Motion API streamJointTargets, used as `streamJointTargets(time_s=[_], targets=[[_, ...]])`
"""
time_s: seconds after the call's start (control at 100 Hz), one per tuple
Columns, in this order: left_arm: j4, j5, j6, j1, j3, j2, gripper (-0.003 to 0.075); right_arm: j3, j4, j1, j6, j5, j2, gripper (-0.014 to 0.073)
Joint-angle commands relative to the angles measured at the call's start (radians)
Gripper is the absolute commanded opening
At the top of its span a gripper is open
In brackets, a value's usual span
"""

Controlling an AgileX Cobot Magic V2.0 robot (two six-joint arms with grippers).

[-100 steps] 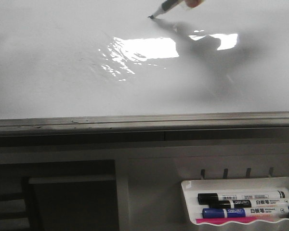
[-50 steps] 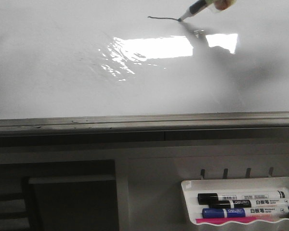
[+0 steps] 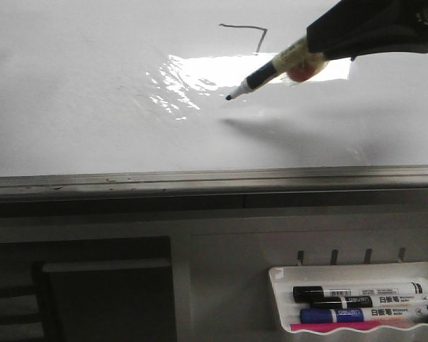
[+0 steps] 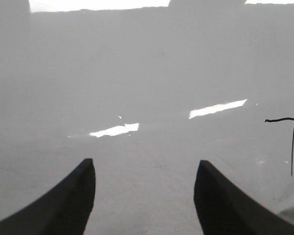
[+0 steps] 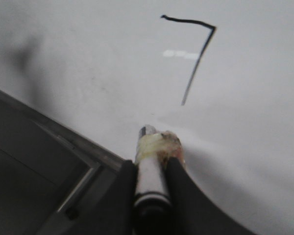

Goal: Write number 7 on whiteboard

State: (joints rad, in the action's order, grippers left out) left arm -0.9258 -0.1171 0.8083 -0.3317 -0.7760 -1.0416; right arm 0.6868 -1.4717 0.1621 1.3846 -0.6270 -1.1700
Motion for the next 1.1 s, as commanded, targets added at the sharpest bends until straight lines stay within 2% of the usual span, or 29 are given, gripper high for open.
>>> streamJointTargets(time_s=[0.0, 0.18, 0.46, 0.58, 0.77, 1.039, 1.089], targets=[[-0.017, -0.007, -0.003, 0.002, -0.037, 0.019, 0.04, 0.026, 0.026, -0.005, -0.06, -0.103, 0.04, -0.0062], [-0.017, -0.075, 0.057, -0.064, -0.041, 0.019, 0.04, 0.094, 0.235, -0.005, -0.267, -0.169, 0.053, -0.006], [-0.017, -0.042, 0.293, -0.353, -0.041, -0.025, 0.0399, 0.294, 0.476, -0.005, -0.496, -0.304, 0.046, -0.006], [-0.017, 0.009, 0.352, -0.457, -0.049, -0.079, 0.04, 0.349, 0.501, -0.005, -0.515, -0.376, 0.026, -0.006], [0.011, 0.011, 0.367, -0.551, -0.112, -0.192, 0.0399, 0.383, 0.508, -0.005, -0.52, -0.439, 0.0, -0.006], [0.029, 0.009, 0.367, -0.563, -0.175, -0.296, 0.0397, 0.383, 0.513, -0.005, -0.52, -0.441, -0.005, -0.006], [0.029, 0.013, 0.367, -0.563, -0.177, -0.296, 0.0373, 0.383, 0.513, -0.005, -0.52, -0.44, -0.005, -0.006]])
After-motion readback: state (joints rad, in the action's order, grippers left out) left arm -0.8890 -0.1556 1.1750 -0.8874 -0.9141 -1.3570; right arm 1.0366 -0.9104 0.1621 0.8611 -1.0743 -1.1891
